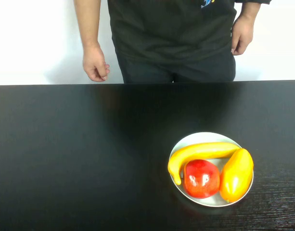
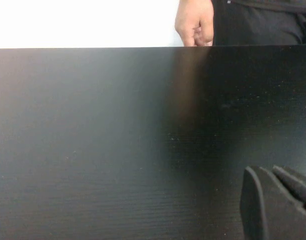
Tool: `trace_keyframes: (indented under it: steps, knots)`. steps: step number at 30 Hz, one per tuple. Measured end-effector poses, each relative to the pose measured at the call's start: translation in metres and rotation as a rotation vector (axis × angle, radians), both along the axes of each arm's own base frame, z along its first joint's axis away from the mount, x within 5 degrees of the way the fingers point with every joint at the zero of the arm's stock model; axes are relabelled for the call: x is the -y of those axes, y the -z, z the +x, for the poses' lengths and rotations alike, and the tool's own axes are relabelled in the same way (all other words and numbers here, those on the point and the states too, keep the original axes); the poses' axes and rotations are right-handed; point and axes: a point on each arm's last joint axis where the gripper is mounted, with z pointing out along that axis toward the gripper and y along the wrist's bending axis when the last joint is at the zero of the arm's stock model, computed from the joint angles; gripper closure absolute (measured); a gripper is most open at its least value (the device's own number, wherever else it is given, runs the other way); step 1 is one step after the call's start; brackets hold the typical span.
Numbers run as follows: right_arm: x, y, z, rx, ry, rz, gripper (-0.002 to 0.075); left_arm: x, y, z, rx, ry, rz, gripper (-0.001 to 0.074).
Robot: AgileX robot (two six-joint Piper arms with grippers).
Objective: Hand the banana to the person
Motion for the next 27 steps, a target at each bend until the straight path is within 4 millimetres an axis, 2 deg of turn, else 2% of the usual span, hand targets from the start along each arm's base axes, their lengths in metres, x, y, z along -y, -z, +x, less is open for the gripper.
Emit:
trace_keyframes:
  steps: [27]
  knots:
    - [-0.0011, -0.0005, 0.0, 0.002, -0.002, 0.033, 0.0736, 0.0, 0.0, 0.0, 0.0, 0.0, 0.0, 0.0739]
